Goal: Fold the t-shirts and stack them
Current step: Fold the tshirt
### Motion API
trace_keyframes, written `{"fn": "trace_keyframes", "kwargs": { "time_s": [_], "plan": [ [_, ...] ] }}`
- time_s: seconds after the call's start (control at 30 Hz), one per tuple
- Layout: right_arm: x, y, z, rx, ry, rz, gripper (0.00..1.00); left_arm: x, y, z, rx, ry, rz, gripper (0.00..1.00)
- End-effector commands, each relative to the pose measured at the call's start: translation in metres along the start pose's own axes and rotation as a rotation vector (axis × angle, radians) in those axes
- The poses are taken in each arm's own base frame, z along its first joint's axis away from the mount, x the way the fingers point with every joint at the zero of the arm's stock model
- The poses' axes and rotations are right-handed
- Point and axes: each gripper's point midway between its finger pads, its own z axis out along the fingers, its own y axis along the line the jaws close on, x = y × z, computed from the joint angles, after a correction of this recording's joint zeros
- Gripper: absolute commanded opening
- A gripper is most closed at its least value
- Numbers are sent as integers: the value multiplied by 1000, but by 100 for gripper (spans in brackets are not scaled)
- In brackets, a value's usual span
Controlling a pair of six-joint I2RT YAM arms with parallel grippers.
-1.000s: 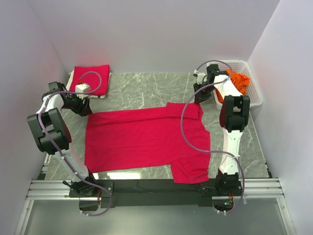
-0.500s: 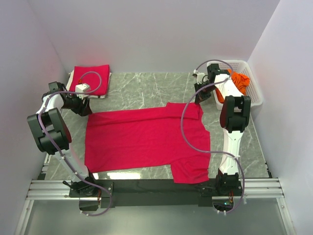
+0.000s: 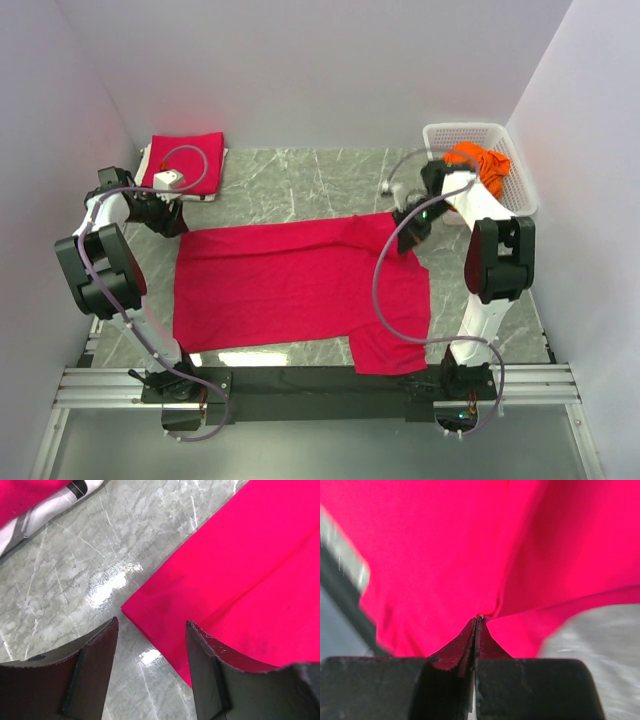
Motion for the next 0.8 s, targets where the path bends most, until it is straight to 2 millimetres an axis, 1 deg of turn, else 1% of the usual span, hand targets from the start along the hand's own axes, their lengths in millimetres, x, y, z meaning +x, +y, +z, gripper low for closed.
{"fn": "trace_keyframes", "kwargs": {
  "time_s": [0.0, 0.13, 0.2, 0.27, 0.3, 0.33, 0.37, 0.43, 0.5, 0.53, 0.57, 0.6, 0.63, 0.67, 0.7, 0.73, 0.77],
  "plan": [
    [56, 28, 10, -93, 137, -135, 0, -20, -12, -17, -8, -57, 56, 61],
    [77, 32, 20, -96, 210, -211, 0, -15, -17, -17, -6, -54, 53, 61],
    [80, 28, 25, -62, 250, -242, 2, -12, -20, -17, -3, -47, 46, 61],
    [77, 24, 24, -33, 261, -237, 9, -10, -21, -18, -3, -39, 52, 61],
    [75, 21, 22, -24, 261, -232, 16, -8, -21, -17, -5, -32, 53, 61],
    [68, 17, 18, -4, 250, -240, 17, -6, -20, -18, -9, -25, 54, 61],
    [65, 16, 15, 4, 254, -244, 18, -5, -21, -18, -11, -21, 65, 61],
    [54, 12, 7, 30, 236, -250, 27, -3, -21, -18, -11, -15, 64, 61],
    [40, 11, 5, 43, 201, -231, 36, -3, -20, -17, -8, -13, 65, 61],
    [24, 12, 2, 44, 148, -201, 38, -3, -20, -16, -5, -14, 63, 61],
    [14, 11, 3, 46, 119, -182, 43, -3, -20, -14, 1, -18, 53, 61],
    [1, 5, 7, 51, 88, -150, 55, -6, -19, -14, -1, -25, 53, 61],
    [-8, 3, 11, 59, 61, -52, 55, -6, -19, -13, 3, -27, 49, 62],
    [-23, -6, 16, 84, 16, -29, 55, -7, -18, -12, 7, -30, 39, 62],
    [-32, -14, 23, 90, -4, 20, 55, -9, -18, -11, 11, -37, 34, 62],
    [-40, -12, 27, 70, -32, 87, 55, -11, -18, -11, 13, -40, 33, 61],
    [-50, -16, 31, 76, -58, 100, 55, -11, -19, -11, 17, -39, 27, 61]
  ]
}}
